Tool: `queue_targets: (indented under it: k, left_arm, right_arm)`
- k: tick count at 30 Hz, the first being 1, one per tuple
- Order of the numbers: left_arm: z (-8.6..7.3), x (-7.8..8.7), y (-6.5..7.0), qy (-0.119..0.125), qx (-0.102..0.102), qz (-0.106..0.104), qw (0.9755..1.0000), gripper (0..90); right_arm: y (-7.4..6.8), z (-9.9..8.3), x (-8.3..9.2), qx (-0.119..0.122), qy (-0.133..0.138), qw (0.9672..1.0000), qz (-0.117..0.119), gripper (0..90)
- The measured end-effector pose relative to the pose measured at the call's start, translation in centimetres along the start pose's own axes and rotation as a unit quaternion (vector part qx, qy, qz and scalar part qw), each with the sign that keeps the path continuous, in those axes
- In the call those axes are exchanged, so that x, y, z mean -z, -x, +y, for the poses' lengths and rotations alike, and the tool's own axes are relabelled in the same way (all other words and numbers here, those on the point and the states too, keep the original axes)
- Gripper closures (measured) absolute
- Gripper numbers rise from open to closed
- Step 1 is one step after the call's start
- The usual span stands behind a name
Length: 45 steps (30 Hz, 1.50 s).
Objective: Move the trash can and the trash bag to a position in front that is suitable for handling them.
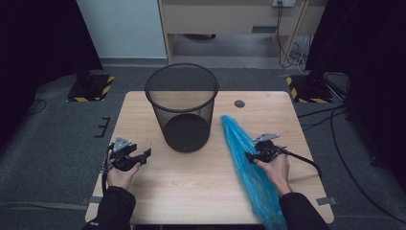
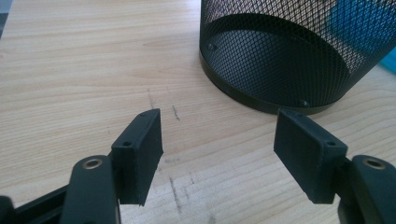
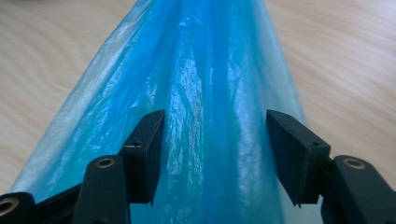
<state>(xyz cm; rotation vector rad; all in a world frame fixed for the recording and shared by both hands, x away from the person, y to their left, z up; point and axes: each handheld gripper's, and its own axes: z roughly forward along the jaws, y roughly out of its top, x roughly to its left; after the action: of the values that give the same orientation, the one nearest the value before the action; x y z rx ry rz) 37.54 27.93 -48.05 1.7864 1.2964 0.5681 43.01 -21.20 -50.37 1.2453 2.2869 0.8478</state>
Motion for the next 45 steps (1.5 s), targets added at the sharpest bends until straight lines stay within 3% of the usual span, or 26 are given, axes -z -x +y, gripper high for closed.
queue_targets:
  k: [2,3,9,13,14,16,19,23,25,29,31,33,35,37,38,40,41,42,43,44,45]
  left_arm:
    - [0.1,0.1,0.0,0.004,0.0,-0.001,1.0,32.3]
    - [0.1,0.1,0.0,0.005,0.0,0.0,1.0,32.8]
    - [0.2,0.4,0.0,0.022,0.001,-0.004,0.9997,34.7]
    - [0.7,0.7,-0.2,0.035,0.0,0.0,0.9994,36.1]
    - [1.0,0.9,-0.4,0.042,-0.001,0.004,0.9991,37.4]
    - [1.6,1.2,-0.7,0.054,0.001,0.008,0.9985,37.9]
    - [2.9,1.5,-1.3,0.077,0.0,0.023,0.9968,40.6]
    - [5.4,1.0,-1.5,0.093,-0.002,0.037,0.995,44.6]
    - [6.9,0.3,-1.3,0.105,-0.005,0.05,0.9932,48.4]
    - [8.9,-1.5,-1.2,0.124,0.011,0.058,0.9904,57.4]
    - [9.7,-2.7,-1.3,0.129,0.025,0.065,0.9892,64.2]
    - [10.0,-3.6,-1.5,0.125,0.028,0.064,0.9896,68.7]
    - [10.3,-4.6,-1.7,0.136,0.043,0.057,0.9881,71.5]
    - [10.4,-5.3,-1.8,0.138,0.058,0.051,0.9875,76.7]
    - [10.4,-5.6,-1.8,0.141,0.064,0.045,0.9868,81.6]
    - [10.4,-6.0,-1.8,0.147,0.07,0.031,0.9861,84.7]
    - [10.4,-6.2,-1.7,0.148,0.07,0.022,0.9863,84.7]
    - [10.4,-6.3,-1.6,0.146,0.061,0.016,0.9873,85.8]
    - [10.4,-6.4,-1.4,0.147,0.059,0.011,0.9873,87.6]
    - [10.4,-6.4,-1.3,0.147,0.055,0.005,0.9875,87.6]
    - [10.4,-6.4,-1.1,0.15,0.056,-0.002,0.9871,89.3]
  right_arm:
    - [0.5,-0.1,0.2,-0.008,0.007,0.9999,-0.003,39.8]
    - [1.5,-0.4,0.7,-0.022,0.014,0.9996,-0.012,39.9]
    - [3.7,-1.7,1.2,-0.038,0.004,0.9988,-0.032,38.8]
    - [4.5,-2.1,1.7,-0.049,0.012,0.998,-0.038,36.3]
    - [5.0,-1.9,2.6,-0.061,0.031,0.9967,-0.043,35.3]
    - [5.2,-1.7,3.0,-0.058,0.039,0.9967,-0.042,35.4]
    - [5.6,-0.4,4.8,-0.063,0.089,0.9929,-0.049,37.0]
    - [4.5,2.9,6.0,-0.06,0.146,0.9872,-0.023,32.0]
    - [3.5,5.0,5.9,-0.041,0.168,0.9849,-0.013,31.5]
    - [1.3,8.9,5.0,-0.077,0.233,0.9694,-0.003,34.4]
    - [0.1,11.6,3.6,-0.087,0.249,0.9644,-0.017,36.2]
    - [-0.3,12.7,2.6,-0.084,0.257,0.9625,-0.026,36.6]
    - [-0.5,13.3,1.9,-0.083,0.262,0.9611,-0.033,36.6]
    - [-0.8,14.3,0.5,-0.096,0.266,0.9584,-0.043,37.0]
    - [-1.1,15.0,-0.9,-0.126,0.274,0.953,-0.032,37.2]
    - [-1.7,15.4,-2.0,-0.141,0.283,0.9486,-0.009,37.7]
    - [-1.7,15.4,-2.0,-0.141,0.283,0.9486,-0.009,37.7]
    - [-1.9,15.6,-2.3,-0.146,0.289,0.946,-0.002,38.4]
    - [-2.3,15.9,-2.6,-0.114,0.283,0.9521,-0.012,38.1]
    - [-2.3,15.9,-2.6,-0.114,0.283,0.9521,-0.012,38.1]
    - [-2.8,16.3,-2.7,-0.097,0.285,0.9535,-0.011,38.1]
